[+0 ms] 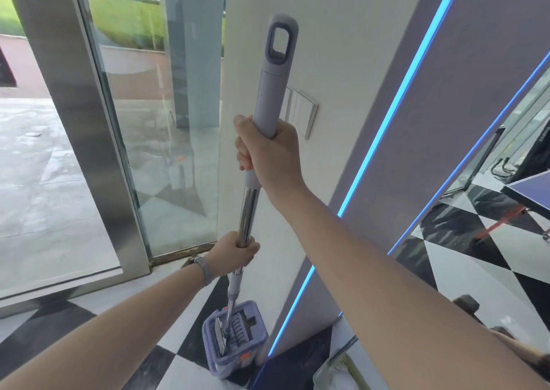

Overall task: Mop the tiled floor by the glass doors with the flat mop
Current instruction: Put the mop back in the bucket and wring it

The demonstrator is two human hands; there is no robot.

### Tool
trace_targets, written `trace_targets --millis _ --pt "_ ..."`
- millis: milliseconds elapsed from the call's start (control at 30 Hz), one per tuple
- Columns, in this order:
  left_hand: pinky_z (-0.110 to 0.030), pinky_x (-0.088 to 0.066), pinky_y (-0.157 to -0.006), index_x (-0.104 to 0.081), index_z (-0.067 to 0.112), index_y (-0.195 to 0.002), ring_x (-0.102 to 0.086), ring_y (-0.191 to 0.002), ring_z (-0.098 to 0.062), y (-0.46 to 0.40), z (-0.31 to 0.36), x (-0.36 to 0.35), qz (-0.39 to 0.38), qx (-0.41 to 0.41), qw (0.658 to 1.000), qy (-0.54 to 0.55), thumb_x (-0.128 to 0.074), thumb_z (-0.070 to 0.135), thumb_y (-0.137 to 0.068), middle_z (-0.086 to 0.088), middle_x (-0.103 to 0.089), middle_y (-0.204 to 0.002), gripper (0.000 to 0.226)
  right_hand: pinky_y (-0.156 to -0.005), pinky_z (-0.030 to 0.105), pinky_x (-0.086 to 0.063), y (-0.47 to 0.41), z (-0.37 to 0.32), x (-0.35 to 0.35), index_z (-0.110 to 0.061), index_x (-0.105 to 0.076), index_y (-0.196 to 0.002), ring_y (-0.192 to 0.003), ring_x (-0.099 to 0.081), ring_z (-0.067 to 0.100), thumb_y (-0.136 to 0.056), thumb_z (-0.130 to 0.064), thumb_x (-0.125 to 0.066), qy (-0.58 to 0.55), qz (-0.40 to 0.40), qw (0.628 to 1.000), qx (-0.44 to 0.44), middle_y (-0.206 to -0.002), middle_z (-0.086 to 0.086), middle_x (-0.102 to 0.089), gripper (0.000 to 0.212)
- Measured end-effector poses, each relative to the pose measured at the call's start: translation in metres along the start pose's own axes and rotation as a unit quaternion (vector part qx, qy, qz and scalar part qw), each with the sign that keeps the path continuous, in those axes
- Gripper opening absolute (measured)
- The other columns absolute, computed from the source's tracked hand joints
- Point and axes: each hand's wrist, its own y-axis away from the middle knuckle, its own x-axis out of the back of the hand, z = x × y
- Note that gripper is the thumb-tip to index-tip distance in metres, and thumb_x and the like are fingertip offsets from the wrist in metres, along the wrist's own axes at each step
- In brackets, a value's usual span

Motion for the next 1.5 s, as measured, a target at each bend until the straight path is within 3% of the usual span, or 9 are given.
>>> trace_targets --millis 133,333,600,900,1000,1067,1233,1367,1500 --pt "-0.032 -0.049 -0.068 -0.043 0.017 -0.056 -0.055 -0.057 -0.015 0.002 -0.019 -0.010 -0.020 0.032 0.999 -0.025 -0.055 0.024 -0.090 0.004 -0.060 -0.055 0.037 -0.052 0.032 -0.031 0.013 0.024 0.008 -0.011 -0.044 -0.059 -0.048 -0.034 0.018 -0.086 -0.003 -0.060 0.009 -0.023 0.999 -0.034 -0.057 0.010 -0.038 0.032" --pt "-0.037 -0.054 -0.080 -0.056 0.018 -0.054 -0.071 -0.082 -0.026 0.005 -0.050 -0.019 -0.052 0.053 0.994 -0.076 -0.057 0.025 -0.093 0.008 -0.068 -0.061 0.040 -0.054 0.037 -0.032 0.031 0.068 0.008 -0.009 -0.048 -0.062 -0.052 -0.037 0.020 -0.085 -0.005 -0.062 0.024 -0.046 0.996 -0.067 -0.058 0.012 -0.041 0.027" --pt "-0.025 -0.046 -0.064 -0.059 0.014 -0.061 -0.061 -0.065 -0.015 -0.011 -0.087 -0.009 -0.083 0.071 0.989 -0.103 -0.054 0.027 -0.096 -0.002 -0.071 -0.074 0.037 -0.054 0.039 -0.032 0.021 0.109 -0.018 -0.011 -0.049 -0.060 -0.052 -0.036 0.021 -0.084 -0.008 -0.063 0.039 -0.044 0.994 -0.095 -0.055 0.012 -0.040 0.028" --pt "-0.029 -0.044 -0.062 -0.051 0.009 -0.065 -0.050 -0.057 -0.019 -0.022 -0.109 0.000 -0.096 0.078 0.990 -0.063 -0.053 0.030 -0.095 -0.004 -0.053 -0.059 0.036 -0.053 0.037 -0.031 0.017 0.122 -0.034 0.004 -0.045 -0.061 -0.050 -0.035 0.021 -0.082 -0.010 -0.064 0.041 -0.018 0.994 -0.101 -0.054 0.014 -0.038 0.031" --pt "-0.034 -0.049 -0.064 -0.056 0.002 -0.077 -0.054 -0.061 -0.025 -0.018 -0.121 -0.005 -0.109 0.081 0.990 -0.035 -0.051 0.047 -0.079 -0.012 -0.058 -0.067 0.045 -0.052 0.036 -0.030 0.030 0.126 -0.036 0.004 -0.040 -0.061 -0.051 -0.032 0.023 -0.078 -0.018 -0.064 0.039 -0.009 0.993 -0.107 -0.054 0.021 -0.033 0.037" --pt "-0.038 -0.048 -0.062 -0.049 0.010 -0.062 -0.049 -0.060 -0.022 -0.017 -0.130 -0.006 -0.102 0.079 0.991 -0.024 -0.045 0.053 -0.064 -0.012 -0.054 -0.064 0.043 -0.052 0.036 -0.029 0.034 0.129 -0.039 0.004 -0.041 -0.061 -0.052 -0.032 0.024 -0.074 -0.024 -0.065 0.032 -0.004 0.994 -0.107 -0.055 0.023 -0.033 0.040" --pt "-0.039 -0.051 -0.062 -0.049 0.008 -0.061 -0.047 -0.060 -0.019 -0.017 -0.127 -0.001 -0.092 0.080 0.992 -0.009 -0.047 0.049 -0.066 -0.011 -0.052 -0.062 0.042 -0.050 0.035 -0.030 0.025 0.131 -0.045 0.007 -0.043 -0.065 -0.053 -0.033 0.024 -0.076 -0.019 -0.066 0.026 -0.004 0.994 -0.110 -0.057 0.031 -0.036 0.037" --pt "-0.046 -0.055 -0.074 -0.061 -0.004 -0.076 -0.054 -0.066 -0.020 -0.016 -0.116 0.000 -0.098 0.089 0.991 -0.018 -0.050 0.026 -0.082 -0.013 -0.057 -0.067 0.033 -0.049 0.033 -0.030 0.024 0.130 -0.041 0.009 -0.045 -0.066 -0.052 -0.036 0.024 -0.079 -0.015 -0.065 0.031 -0.022 0.994 -0.102 -0.058 0.032 -0.039 0.035" --pt "-0.044 -0.055 -0.072 -0.061 -0.007 -0.077 -0.052 -0.067 -0.019 -0.013 -0.109 -0.003 -0.091 0.101 0.990 -0.031 -0.052 0.032 -0.080 -0.020 -0.058 -0.071 0.040 -0.049 0.035 -0.033 0.023 0.132 -0.037 0.011 -0.045 -0.066 -0.051 -0.038 0.028 -0.080 -0.014 -0.065 0.037 -0.025 0.995 -0.084 -0.057 0.031 -0.041 0.035"
